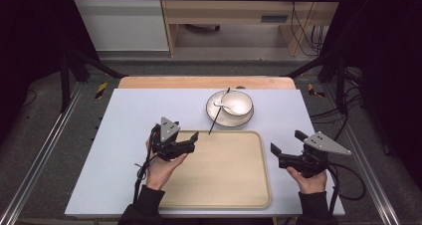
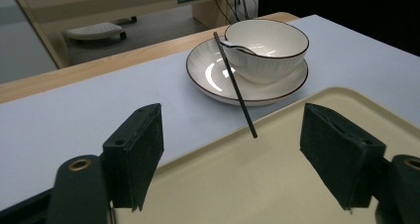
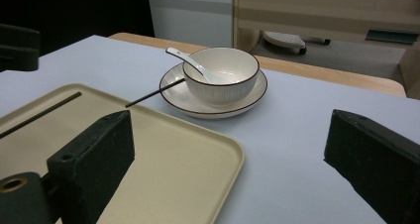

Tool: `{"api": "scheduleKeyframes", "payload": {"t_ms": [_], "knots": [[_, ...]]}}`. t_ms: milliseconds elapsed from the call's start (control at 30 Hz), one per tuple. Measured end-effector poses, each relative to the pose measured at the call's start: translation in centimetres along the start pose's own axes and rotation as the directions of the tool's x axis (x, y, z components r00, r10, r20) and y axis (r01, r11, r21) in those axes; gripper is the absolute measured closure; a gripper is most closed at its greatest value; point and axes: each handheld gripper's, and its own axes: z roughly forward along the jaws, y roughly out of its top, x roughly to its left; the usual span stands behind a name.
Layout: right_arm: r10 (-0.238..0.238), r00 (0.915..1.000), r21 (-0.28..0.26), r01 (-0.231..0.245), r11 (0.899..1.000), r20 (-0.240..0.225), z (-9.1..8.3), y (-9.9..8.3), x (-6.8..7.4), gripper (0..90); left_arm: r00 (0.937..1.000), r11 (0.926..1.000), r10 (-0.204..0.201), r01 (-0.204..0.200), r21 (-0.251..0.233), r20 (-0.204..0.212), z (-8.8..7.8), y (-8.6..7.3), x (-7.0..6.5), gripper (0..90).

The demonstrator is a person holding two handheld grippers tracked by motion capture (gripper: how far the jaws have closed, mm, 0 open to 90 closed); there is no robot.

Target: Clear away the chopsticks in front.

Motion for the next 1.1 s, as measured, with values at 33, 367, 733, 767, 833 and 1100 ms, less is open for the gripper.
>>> {"api": "scheduleKeyframes", "payload": {"t_ms": [33,367,733,767,833,1100], "knots": [[0.000,1.0000,0.000,0.000,1.000,0.001,0.0,0.0,0.0,5.3,1.0000,1.0000,0.003,-0.003,0.000,0.004,0.5,0.2,0.0,22.3],[0.002,1.0000,-0.001,-0.002,1.000,0.004,-0.1,0.0,0.0,5.3,0.9987,0.9993,0.019,-0.021,0.032,0.047,4.2,1.1,-0.1,20.5],[0.006,1.0000,-0.003,-0.006,1.000,0.004,-0.1,0.0,-0.2,5.5,0.9962,0.9926,0.068,-0.073,0.097,0.055,7.7,2.0,-0.7,22.5],[0.006,1.0000,-0.003,-0.006,1.000,0.004,-0.1,0.0,-0.2,5.5,0.9962,0.9926,0.068,-0.073,0.097,0.055,7.7,2.0,-0.7,23.2],[0.007,1.0000,-0.007,-0.007,1.000,0.004,-0.2,0.1,-0.3,5.5,0.9943,0.9885,0.094,-0.099,0.114,0.052,8.3,2.2,-0.9,23.7],[0.005,1.0000,-0.011,-0.005,1.000,0.002,-0.4,0.2,-0.3,5.7,0.9942,0.9803,0.102,-0.106,0.166,0.034,11.5,2.5,-1.0,29.0]]}}
